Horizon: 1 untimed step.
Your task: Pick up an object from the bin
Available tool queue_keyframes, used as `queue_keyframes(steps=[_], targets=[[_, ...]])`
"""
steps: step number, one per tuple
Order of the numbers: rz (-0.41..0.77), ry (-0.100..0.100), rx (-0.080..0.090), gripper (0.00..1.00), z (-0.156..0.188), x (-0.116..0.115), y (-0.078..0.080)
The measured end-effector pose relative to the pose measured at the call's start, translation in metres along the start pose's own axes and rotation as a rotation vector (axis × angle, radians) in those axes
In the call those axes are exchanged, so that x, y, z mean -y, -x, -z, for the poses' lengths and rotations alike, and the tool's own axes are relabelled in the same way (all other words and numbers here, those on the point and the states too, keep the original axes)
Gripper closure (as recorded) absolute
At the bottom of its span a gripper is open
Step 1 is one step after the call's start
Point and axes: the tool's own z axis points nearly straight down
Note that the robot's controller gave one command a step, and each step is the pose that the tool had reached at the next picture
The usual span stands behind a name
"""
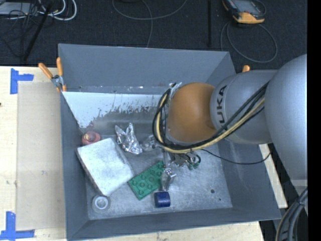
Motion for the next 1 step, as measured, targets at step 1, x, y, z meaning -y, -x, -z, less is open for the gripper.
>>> queue_keyframes(steps=[1], targets=[[0.106, 0.003, -0.006, 0.00, 0.0285, -0.0071, -0.0195]])
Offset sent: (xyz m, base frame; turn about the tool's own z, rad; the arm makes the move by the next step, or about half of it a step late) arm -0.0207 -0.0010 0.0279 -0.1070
